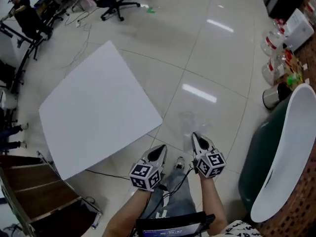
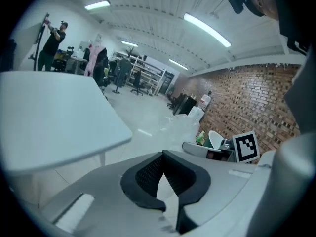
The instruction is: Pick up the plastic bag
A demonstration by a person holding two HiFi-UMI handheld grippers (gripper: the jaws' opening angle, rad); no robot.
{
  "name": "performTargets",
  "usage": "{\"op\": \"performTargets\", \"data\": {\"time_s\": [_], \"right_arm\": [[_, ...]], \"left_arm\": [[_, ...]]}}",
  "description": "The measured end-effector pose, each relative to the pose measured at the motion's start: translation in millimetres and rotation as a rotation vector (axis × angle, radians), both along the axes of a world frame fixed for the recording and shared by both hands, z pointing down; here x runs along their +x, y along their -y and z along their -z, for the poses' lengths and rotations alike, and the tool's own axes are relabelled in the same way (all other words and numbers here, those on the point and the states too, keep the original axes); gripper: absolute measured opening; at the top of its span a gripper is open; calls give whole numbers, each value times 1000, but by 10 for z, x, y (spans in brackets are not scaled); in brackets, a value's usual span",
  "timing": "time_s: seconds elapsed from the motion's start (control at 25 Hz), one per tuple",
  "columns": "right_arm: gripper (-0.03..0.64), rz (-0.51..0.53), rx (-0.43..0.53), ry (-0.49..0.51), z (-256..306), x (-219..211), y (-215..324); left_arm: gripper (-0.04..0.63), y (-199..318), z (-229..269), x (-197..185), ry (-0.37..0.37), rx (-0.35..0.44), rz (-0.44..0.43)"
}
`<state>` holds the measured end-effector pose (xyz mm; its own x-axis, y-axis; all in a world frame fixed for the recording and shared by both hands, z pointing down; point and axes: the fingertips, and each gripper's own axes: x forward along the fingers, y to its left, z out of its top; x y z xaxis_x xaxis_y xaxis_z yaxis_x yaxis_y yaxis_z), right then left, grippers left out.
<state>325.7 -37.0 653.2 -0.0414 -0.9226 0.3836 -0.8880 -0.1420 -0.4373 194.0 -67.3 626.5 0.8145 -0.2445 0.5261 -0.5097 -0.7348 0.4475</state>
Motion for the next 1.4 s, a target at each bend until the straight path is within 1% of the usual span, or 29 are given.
{"op": "performTargets", "data": {"time_s": [0.04,0.16,0.24,0.32,0.52,0.68,0.84,0.96,1.04,1.24,1.4], "right_arm": [[12,28,29,-18,276,-75,103],[12,138,121,-68,1078,-292,485],[12,190,167,-87,1560,-527,667],[12,235,202,-103,1948,-807,781],[12,362,278,-158,2642,-1539,1036],[12,448,337,-168,3035,-2104,1226],[12,484,361,-159,3180,-2644,1221],[12,514,371,-165,3237,-3029,1182],[12,530,362,-165,3219,-3217,1142],[12,544,353,-171,3224,-3462,1040],[12,543,347,-186,3226,-3519,1000]], "left_arm": [[2,115,227,-117,-15,27,33],[2,508,897,-512,-56,120,174],[2,698,1320,-891,-78,174,258],[2,790,1635,-1323,-98,208,334],[2,828,2084,-2367,-126,268,534],[2,855,2339,-3010,-130,324,638],[2,801,2381,-3512,-124,325,688],[2,783,2405,-3828,-122,329,697],[2,768,2417,-3975,-124,331,698],[2,721,2445,-4139,-136,335,686],[2,705,2456,-4157,-140,352,673]]}}
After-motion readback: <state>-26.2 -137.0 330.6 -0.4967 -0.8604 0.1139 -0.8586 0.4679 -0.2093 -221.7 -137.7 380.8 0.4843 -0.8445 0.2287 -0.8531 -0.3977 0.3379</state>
